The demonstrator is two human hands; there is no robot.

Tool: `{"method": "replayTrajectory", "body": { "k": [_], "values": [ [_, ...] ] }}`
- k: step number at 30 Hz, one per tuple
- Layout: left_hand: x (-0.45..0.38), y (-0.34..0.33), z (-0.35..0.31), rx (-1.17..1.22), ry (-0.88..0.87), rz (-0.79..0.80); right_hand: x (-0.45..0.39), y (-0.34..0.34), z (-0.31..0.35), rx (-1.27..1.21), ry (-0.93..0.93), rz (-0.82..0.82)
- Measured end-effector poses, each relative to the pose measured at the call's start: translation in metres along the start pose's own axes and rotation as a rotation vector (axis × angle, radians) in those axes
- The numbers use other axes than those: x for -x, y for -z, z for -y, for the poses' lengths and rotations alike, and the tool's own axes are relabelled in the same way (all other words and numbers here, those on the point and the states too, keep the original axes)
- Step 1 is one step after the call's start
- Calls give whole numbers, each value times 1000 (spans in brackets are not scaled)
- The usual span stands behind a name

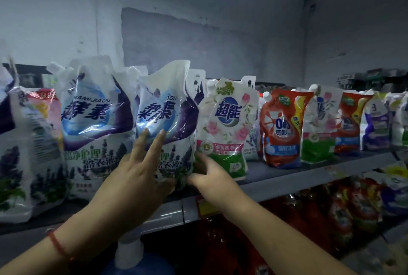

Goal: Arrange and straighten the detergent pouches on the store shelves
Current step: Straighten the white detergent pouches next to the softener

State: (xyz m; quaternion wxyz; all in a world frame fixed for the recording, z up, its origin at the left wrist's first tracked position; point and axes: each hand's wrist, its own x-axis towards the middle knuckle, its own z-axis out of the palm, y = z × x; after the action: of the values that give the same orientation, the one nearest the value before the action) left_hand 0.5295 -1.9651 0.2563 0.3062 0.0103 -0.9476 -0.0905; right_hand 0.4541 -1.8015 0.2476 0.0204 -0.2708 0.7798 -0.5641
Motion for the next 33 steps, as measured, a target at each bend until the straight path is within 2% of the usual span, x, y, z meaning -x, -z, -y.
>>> {"method": "replayTrajectory", "body": {
  "k": [3, 6, 11, 16, 19, 23, 27, 31, 33],
  "values": [
    [-5, -7, -5, 87, 91, -52, -19, 6, -7, -65, 18, 85],
    [-14, -12, -11, 108, 174, -127, -30, 18, -9, -19, -7, 206],
    [-23, -22, -25, 191, 360, -205, -31, 22, -18, 52, -30, 196],
    [-33, -30, -43, 361, 455, -266, -35, 48, -19, 94, -57, 213],
    [-34, -36, -51, 382, 505, -334, -35, 61, -20, 142, -35, 226],
    [-32, -42, -62, 328, 521, -415, -25, 58, -20, 144, 128, 204],
    [-33, -49, -76, 226, 501, -427, -20, 54, -1, -98, 393, 82],
    [-34, -58, -96, 41, 465, -343, -36, 63, 21, -176, 225, 36],
    [-28, -62, -99, 5, 385, -340, -41, 76, 29, -15, 192, -23]
  ]
}}
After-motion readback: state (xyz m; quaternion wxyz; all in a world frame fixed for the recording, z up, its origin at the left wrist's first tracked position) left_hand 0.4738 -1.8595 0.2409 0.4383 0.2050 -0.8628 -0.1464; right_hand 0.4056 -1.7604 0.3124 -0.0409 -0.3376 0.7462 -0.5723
